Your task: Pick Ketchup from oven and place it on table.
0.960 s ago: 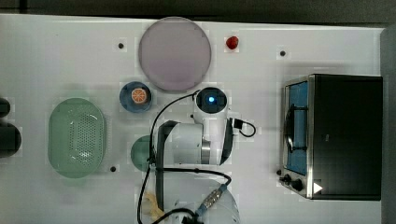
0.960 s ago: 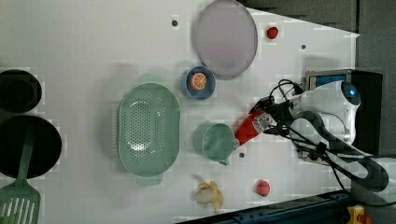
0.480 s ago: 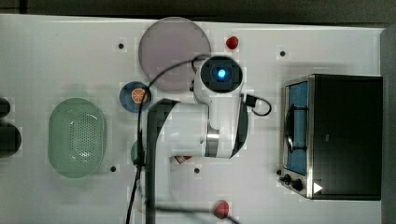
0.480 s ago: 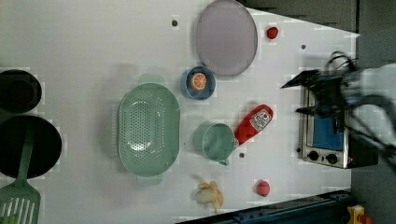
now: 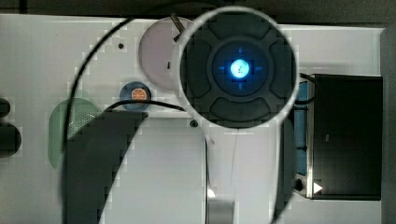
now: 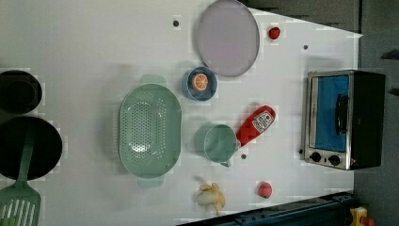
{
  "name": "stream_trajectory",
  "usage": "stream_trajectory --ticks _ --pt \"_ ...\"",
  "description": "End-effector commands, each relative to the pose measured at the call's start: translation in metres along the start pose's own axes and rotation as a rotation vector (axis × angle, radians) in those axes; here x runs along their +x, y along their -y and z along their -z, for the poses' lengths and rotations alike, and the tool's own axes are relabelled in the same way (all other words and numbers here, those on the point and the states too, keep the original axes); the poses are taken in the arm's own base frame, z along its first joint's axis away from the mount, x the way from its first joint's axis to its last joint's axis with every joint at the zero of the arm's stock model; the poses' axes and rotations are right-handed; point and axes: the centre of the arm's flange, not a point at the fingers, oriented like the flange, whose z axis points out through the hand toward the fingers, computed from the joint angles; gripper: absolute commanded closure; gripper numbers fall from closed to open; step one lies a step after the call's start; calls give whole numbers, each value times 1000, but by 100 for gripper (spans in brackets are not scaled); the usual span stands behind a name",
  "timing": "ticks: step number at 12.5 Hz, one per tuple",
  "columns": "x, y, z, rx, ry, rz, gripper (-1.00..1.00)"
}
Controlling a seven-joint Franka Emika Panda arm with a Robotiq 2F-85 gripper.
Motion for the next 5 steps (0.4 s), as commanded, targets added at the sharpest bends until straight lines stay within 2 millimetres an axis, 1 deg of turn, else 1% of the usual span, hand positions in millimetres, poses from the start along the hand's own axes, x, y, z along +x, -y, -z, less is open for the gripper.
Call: stream_trajectory --ticks 1,2,3,5 --pt "13 -6 -25 -107 85 -81 -100" --pt "13 -6 -13 -106 85 -80 -100" --pt "13 -9 -7 -125 97 -82 -100" --pt "10 -15 -5 -163 125 -85 -100"
